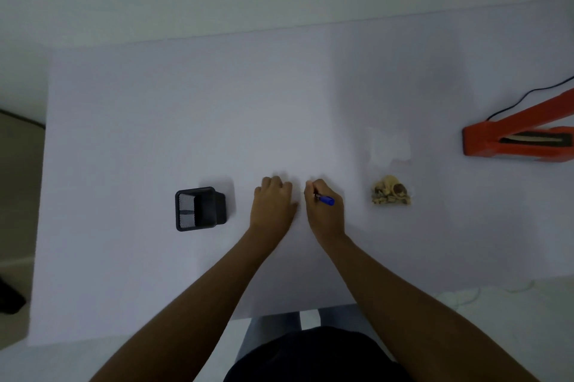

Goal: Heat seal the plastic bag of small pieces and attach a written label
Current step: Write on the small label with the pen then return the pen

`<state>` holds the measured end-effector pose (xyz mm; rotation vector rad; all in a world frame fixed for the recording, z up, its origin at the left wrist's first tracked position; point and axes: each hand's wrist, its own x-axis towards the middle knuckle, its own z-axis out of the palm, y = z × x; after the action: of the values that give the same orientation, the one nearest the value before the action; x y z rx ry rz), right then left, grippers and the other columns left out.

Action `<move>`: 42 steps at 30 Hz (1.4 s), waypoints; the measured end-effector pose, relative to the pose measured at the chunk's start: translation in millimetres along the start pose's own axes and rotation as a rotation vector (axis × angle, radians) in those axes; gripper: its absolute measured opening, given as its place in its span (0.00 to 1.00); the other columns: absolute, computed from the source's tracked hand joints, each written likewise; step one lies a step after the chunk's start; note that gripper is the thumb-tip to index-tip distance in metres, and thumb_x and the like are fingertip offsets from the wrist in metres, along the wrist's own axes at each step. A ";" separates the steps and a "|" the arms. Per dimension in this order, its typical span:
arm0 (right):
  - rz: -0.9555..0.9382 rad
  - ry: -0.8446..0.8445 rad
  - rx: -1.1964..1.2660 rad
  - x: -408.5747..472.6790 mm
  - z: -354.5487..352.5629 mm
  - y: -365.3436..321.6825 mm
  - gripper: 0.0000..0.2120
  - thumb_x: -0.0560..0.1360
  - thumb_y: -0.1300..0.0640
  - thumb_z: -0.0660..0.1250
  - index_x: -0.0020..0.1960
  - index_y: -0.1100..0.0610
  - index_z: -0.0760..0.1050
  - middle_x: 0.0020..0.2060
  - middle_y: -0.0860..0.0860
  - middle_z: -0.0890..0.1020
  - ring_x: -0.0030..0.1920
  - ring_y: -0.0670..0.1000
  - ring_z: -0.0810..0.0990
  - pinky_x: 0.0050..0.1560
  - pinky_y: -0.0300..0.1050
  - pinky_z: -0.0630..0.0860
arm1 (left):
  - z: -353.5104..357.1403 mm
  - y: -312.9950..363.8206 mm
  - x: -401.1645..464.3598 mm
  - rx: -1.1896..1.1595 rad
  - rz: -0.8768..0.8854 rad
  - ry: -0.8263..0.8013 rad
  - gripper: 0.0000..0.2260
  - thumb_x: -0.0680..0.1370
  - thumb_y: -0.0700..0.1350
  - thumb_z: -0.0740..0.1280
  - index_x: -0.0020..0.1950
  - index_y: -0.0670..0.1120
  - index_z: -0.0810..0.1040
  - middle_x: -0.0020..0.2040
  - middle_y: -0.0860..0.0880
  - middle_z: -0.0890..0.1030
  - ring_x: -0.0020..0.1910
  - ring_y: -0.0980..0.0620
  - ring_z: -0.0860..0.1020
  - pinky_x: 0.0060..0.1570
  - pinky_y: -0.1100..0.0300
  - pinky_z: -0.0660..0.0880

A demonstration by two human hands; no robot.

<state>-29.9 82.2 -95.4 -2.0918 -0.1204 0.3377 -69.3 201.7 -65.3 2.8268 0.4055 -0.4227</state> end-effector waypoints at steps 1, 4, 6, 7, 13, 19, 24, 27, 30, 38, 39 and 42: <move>-0.018 -0.003 0.002 -0.2 -0.1 -1.5 0.17 0.83 0.58 0.61 0.36 0.55 0.64 0.27 0.43 0.68 0.27 0.44 0.68 0.31 0.36 0.66 | 0.6 -8.5 -6.8 0.038 -0.057 -0.029 0.16 0.75 0.50 0.71 0.59 0.43 0.76 0.53 0.43 0.78 0.52 0.44 0.76 0.50 0.52 0.76; -0.080 -0.002 0.011 -3.4 -2.3 -4.7 0.18 0.83 0.59 0.61 0.35 0.57 0.65 0.28 0.47 0.70 0.28 0.46 0.70 0.31 0.39 0.69 | 7.6 -27.2 -25.5 0.088 -0.160 -0.131 0.21 0.78 0.48 0.70 0.67 0.44 0.68 0.57 0.42 0.75 0.52 0.44 0.78 0.49 0.54 0.77; -0.100 -0.024 0.021 -5.3 -1.8 -4.8 0.16 0.83 0.58 0.62 0.37 0.59 0.68 0.30 0.52 0.73 0.31 0.51 0.73 0.33 0.50 0.74 | 14.6 -34.3 -29.2 0.022 -0.152 -0.140 0.13 0.80 0.39 0.66 0.63 0.42 0.72 0.54 0.43 0.77 0.48 0.46 0.80 0.45 0.56 0.77; -0.110 -0.040 0.009 -6.4 -2.2 -6.1 0.15 0.83 0.58 0.63 0.38 0.59 0.71 0.31 0.52 0.75 0.33 0.53 0.75 0.35 0.52 0.75 | 16.0 -36.5 -29.3 -0.010 -0.146 -0.147 0.08 0.80 0.36 0.64 0.58 0.42 0.74 0.52 0.43 0.78 0.47 0.46 0.80 0.44 0.57 0.77; 0.110 -0.159 0.187 -17.2 -15.2 -59.2 0.15 0.83 0.50 0.62 0.49 0.56 0.84 0.40 0.51 0.85 0.38 0.46 0.83 0.39 0.41 0.81 | -16.5 -38.5 -35.0 -0.600 -0.158 0.043 0.06 0.81 0.39 0.65 0.48 0.40 0.82 0.42 0.47 0.83 0.38 0.52 0.81 0.44 0.61 0.80; 0.019 -0.209 0.345 -26.1 -49.1 -152.2 0.19 0.81 0.47 0.59 0.48 0.56 0.85 0.38 0.53 0.87 0.34 0.50 0.83 0.31 0.42 0.76 | -118.9 -34.4 -83.2 -1.170 -0.211 0.208 0.08 0.81 0.41 0.64 0.54 0.43 0.83 0.42 0.50 0.84 0.38 0.56 0.82 0.38 0.64 0.79; -0.159 -0.232 0.444 -48.7 -76.6 -221.3 0.21 0.82 0.49 0.56 0.44 0.56 0.84 0.34 0.56 0.85 0.30 0.53 0.81 0.30 0.41 0.75 | -187.0 -35.8 -122.9 -1.412 -0.236 0.253 0.08 0.81 0.40 0.63 0.54 0.43 0.82 0.39 0.49 0.84 0.34 0.60 0.81 0.33 0.70 0.75; -0.220 -0.279 0.444 -61.9 -79.9 -250.0 0.22 0.81 0.45 0.56 0.42 0.52 0.84 0.34 0.56 0.85 0.30 0.55 0.81 0.30 0.41 0.75 | -210.4 -39.2 -140.2 -1.461 -0.217 0.264 0.09 0.81 0.42 0.63 0.55 0.44 0.83 0.38 0.49 0.84 0.35 0.57 0.81 0.35 0.67 0.76; -0.289 -0.297 0.451 -72.8 -76.4 -268.5 0.22 0.80 0.43 0.56 0.43 0.52 0.85 0.34 0.55 0.85 0.30 0.53 0.81 0.31 0.37 0.74 | -226.6 -44.2 -153.4 -1.478 -0.188 0.266 0.10 0.81 0.43 0.62 0.55 0.44 0.82 0.39 0.50 0.85 0.35 0.56 0.82 0.37 0.65 0.78; -0.414 -0.291 0.397 -85.8 -57.6 -288.6 0.18 0.80 0.47 0.56 0.43 0.56 0.78 0.28 0.50 0.77 0.27 0.47 0.73 0.29 0.37 0.69 | -239.1 -56.5 -174.5 -1.500 -0.138 0.284 0.10 0.81 0.43 0.63 0.54 0.44 0.83 0.38 0.49 0.84 0.36 0.55 0.81 0.40 0.64 0.78; -0.415 -0.259 0.416 -87.1 -55.6 -291.5 0.17 0.79 0.48 0.56 0.39 0.56 0.74 0.27 0.48 0.73 0.26 0.46 0.70 0.28 0.38 0.67 | -239.6 -56.2 -175.3 -1.511 -0.139 0.286 0.10 0.80 0.44 0.63 0.54 0.44 0.83 0.37 0.50 0.84 0.35 0.55 0.80 0.39 0.64 0.78; -0.440 -0.157 0.483 -95.2 -46.2 -296.9 0.16 0.78 0.51 0.57 0.33 0.54 0.64 0.25 0.47 0.67 0.25 0.46 0.64 0.26 0.41 0.62 | -240.4 -53.5 -178.4 -1.512 -0.114 0.293 0.13 0.77 0.49 0.64 0.50 0.43 0.84 0.34 0.50 0.82 0.33 0.55 0.78 0.39 0.64 0.77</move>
<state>-92.7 177.2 198.4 -1.5097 -0.5307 0.2323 -190.4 278.7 202.8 1.3685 0.5862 0.2488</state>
